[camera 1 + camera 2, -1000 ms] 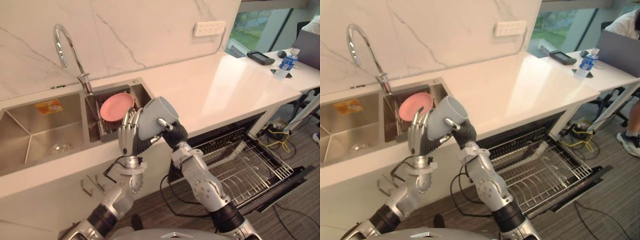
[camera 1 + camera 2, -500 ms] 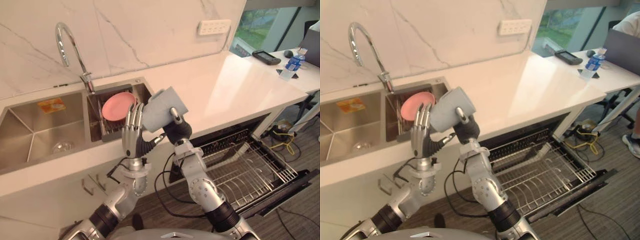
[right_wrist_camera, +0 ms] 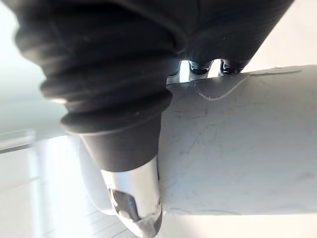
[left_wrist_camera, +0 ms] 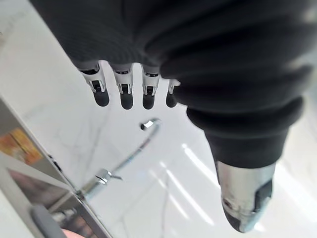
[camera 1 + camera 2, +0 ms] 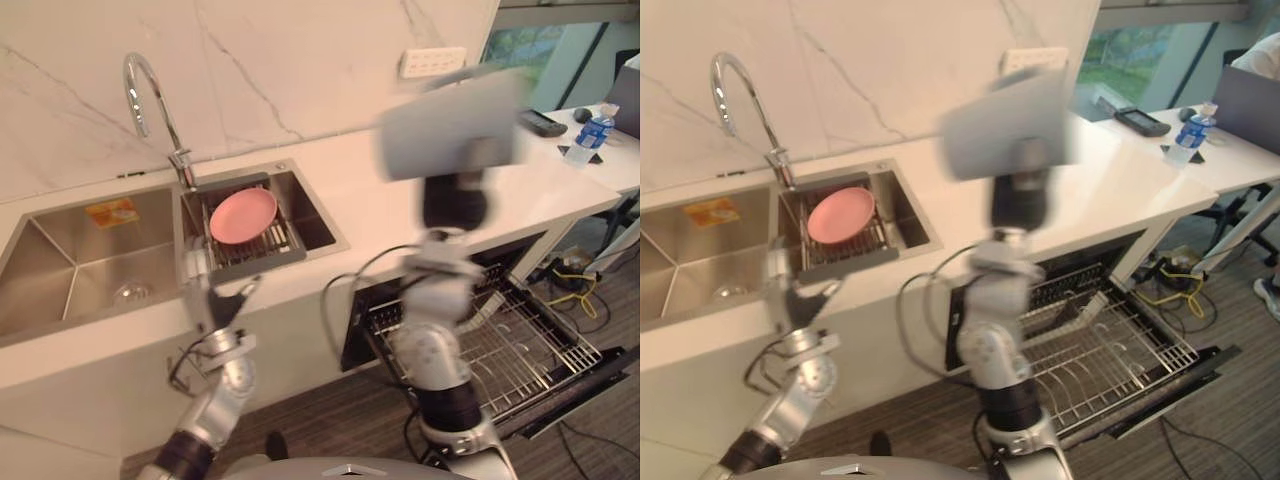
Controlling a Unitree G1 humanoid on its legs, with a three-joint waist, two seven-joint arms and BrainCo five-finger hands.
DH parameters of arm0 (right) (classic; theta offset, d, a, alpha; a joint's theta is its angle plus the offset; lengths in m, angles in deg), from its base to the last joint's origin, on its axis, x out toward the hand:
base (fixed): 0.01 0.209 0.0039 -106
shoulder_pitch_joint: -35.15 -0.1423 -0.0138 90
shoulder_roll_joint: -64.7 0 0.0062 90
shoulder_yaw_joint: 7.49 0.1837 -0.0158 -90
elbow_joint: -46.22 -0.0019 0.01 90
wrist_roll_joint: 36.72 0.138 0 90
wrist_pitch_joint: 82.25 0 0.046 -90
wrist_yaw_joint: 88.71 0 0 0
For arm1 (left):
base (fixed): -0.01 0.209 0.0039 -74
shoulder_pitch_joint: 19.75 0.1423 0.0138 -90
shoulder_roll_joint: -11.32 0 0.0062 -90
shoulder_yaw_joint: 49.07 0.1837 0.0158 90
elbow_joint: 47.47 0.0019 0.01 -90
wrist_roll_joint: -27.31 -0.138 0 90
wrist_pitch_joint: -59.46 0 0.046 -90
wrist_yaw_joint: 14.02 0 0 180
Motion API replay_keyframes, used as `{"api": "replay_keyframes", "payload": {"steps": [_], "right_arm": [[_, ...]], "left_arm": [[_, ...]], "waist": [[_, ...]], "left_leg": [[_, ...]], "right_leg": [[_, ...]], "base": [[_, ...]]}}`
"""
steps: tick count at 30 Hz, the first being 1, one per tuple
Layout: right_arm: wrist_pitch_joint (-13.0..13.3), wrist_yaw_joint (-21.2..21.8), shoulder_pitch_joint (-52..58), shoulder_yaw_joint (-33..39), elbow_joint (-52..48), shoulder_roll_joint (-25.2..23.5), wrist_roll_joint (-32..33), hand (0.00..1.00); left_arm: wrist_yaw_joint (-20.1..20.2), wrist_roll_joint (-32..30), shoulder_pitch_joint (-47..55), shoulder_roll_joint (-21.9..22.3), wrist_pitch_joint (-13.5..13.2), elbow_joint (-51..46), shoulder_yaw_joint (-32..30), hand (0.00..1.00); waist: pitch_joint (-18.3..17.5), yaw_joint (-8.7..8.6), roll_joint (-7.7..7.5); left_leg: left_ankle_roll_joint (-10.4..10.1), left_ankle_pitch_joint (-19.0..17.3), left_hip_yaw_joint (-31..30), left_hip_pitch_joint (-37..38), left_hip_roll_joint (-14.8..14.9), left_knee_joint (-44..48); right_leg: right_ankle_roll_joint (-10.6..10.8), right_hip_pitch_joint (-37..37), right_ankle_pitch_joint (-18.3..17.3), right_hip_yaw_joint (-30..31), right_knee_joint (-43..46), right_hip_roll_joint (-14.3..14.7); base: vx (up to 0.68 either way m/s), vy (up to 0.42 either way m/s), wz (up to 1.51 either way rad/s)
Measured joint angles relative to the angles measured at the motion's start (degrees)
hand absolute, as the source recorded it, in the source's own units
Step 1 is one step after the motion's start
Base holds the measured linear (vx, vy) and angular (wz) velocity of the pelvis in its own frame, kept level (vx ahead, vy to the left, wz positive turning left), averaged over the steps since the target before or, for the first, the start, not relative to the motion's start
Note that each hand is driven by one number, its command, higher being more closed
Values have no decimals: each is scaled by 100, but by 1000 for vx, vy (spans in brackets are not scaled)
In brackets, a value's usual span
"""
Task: Walk over to the sink, pick up the cup, carry it to the dishwasher, place the cup inside the dishwasher, then close the dishwasher door
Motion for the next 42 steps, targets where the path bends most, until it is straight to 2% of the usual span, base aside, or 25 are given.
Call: {"api": "replay_keyframes", "payload": {"steps": [2, 3, 5, 6, 8, 11, 12, 14, 15, 16, 17, 18, 20, 23, 25, 29, 30, 32, 34, 36, 38, 42], "right_arm": [[-16, 68, 383, 869, 7, 289, 12, 100], [-123, 98, 729, 1229, 15, 408, 35, 100], [-262, 136, 1095, 1569, 43, 465, 102, 100], [-356, 302, 1456, 1965, 72, 468, 321, 100], [-385, 423, 1677, 2265, 125, 472, 478, 100], [-537, 681, 2033, 2888, 448, 493, 506, 100], [-702, 714, 2183, 3034, 573, 499, 399, 100], [-847, 710, 2223, 3098, 629, 500, 124, 100], [-1006, 632, 2240, 3117, 723, 501, -405, 100], [-1147, 543, 2250, 3094, 780, 501, -757, 100], [-1302, 490, 2256, 3063, 877, 501, -1175, 100], [-1370, 462, 2254, 3066, 961, 506, -1384, 100], [-1589, 428, 2326, 3062, 1351, 517, -1835, 100], [-1831, 501, 2432, 2941, 1753, 541, -2052, 100], [-2002, 654, 2431, 2799, 1926, 625, -2294, 100], [-2172, 1033, 2400, 2403, 2551, 943, -2895, 100], [-2282, 1169, 2334, 2269, 2863, 1055, -3173, 100], [-2401, 1231, 2277, 2144, 3178, 1156, -3334, 100], [-2786, 1258, 2149, 1942, 3769, 1312, -3493, 100], [-3132, 1363, 1942, 1717, 4469, 1416, -3653, 100], [-3334, 1434, 1810, 1555, 4773, 1431, -3859, 100], [-3671, 1427, 1387, 1258, 5361, 1608, -4333, 100]], "left_arm": [[263, 43, 64, -40, -360, -265, -90, 0], [457, 44, 154, -10, -621, -593, -97, 0], [651, 59, 250, 87, -836, -854, -64, 0], [862, 152, 298, 226, -1018, -990, -59, 0], [1053, 298, 343, 253, -1142, -1078, -58, 0], [2057, 1302, 388, 239, -1513, -1143, -57, 0], [3214, 2417, 443, 233, -1656, -1208, 155, 0], [4048, 3161, 484, 202, -1661, -1289, 476, 0], [5136, 4104, 468, 176, -1510, -1370, 914, 0], [5731, 4604, 445, 176, -1348, -1379, 1240, 0], [6380, 5153, 447, 181, -1089, -1385, 1654, 0], [6697, 5452, 447, 197, -902, -1395, 1826, 0], [7465, 6143, 450, 177, -296, -1356, 2242, 0], [7756, 6224, 448, 113, 64, -1110, 2386, 0], [7802, 6213, 446, 99, 223, -866, 2378, 0], [7786, 6068, 460, 0, 563, -141, 2404, 0], [7665, 5917, 456, -32, 684, 304, 2361, 0], [7539, 5791, 454, -57, 711, 737, 2265, 0], [7362, 5511, 502, -139, 785, 1350, 1924, 0], [7195, 5048, 535, -253, 799, 2098, 1405, 0], [7043, 4572, 589, -313, 805, 2610, 961, 0], [6773, 3613, 612, -451, 762, 3159, 196, 0]], "waist": [[3, -42, -3], [3, -113, -3], [8, -197, -11], [22, -262, -33], [26, -322, -37], [27, -454, -24], [29, -504, -26], [40, -509, -17], [66, -549, -23], [76, -593, -31], [83, -622, -36], [85, -620, -39], [107, -640, -48], [199, -693, -59], [248, -701, -54], [284, -612, -80], [318, -615, -106], [349, -636, -142], [399, -611, -220], [456, -489, -298], [487, -354, -332], [625, -235, -393]], "left_leg": [[11, -8, 48, 4, -17, 0], [28, -23, 109, 23, -19, 0], [50, -44, 124, 41, -17, 0], [47, -56, 162, 39, -12, -1], [66, -76, 200, 13, -3, -1], [65, -92, 289, -1, 11, -1], [71, -107, 340, -9, 18, -1], [59, -115, 420, -17, 30, -1], [60, -124, 440, -18, 20, -1], [69, -134, 452, -19, 9, -1], [95, -168, 507, -22, 1, -1], [90, -180, 566, -25, 4, -1], [65, -204, 684, -44, 3, -1], [60, -232, 741, -26, 3, -1], [50, -238, 736, -23, 4, -1], [41, -263, 691, -24, 5, -1], [35, -267, 602, -25, -15, -1], [33, -265, 533, -14, -29, -1], [31, -261, 380, 8, -63, -1], [29, -257, 256, 25, -98, 0], [31, -257, 221, 56, -123, 0], [41, -265, 8, 99, -215, 0]], "right_leg": [[-6, -5, 4, 13, -2, -5], [-4, -13, 4, 34, -4, -9], [-3, -13, 3, 79, -14, -10], [-2, -36, 2, 150, -23, -5], [-3, -77, 3, 157, -25, -1], [-4, -123, 5, 204, -39, 3], [-4, -165, 4, 264, -36, 3], [-4, -210, 5, 321, -36, 4], [-3, -214, 4, 336, -40, -7], [4, -220, -1, 343, -40, -20], [6, -255, -2, 392, -35, -40], [7, -293, -2, 451, -27, -42], [17, -386, 1, 561, 0, -58], [33, -391, 8, 620, 53, -71], [33, -394, 8, 617, 59, -72], [25, -394, -22, 601, 51, -76], [36, -375, -56, 531, 54, -79], [43, -340, -107, 447, 71, -94], [51, -224, -164, 277, 84, -112], [59, -121, -196, 121, 80, -130], [67, -33, -201, 41, 66, -140], [100, 153, -271, -177, 54, -182]], "base": [[2, 1, -7], [10, 4, -14], [26, 7, -16], [26, 6, -14], [22, 3, -13], [38, 1, -13], [35, 6, -14], [32, 3, -17], [38, 10, -8], [39, 17, -9], [43, 28, -15], [48, 20, -29], [58, 9, -29], [69, -3, -13], [43, -1, 1], [44, 0, 4], [54, -3, 16], [31, 1, 25], [51, -3, 39], [75, -4, 34], [80, -5, 18], [42, 1, 33]]}}
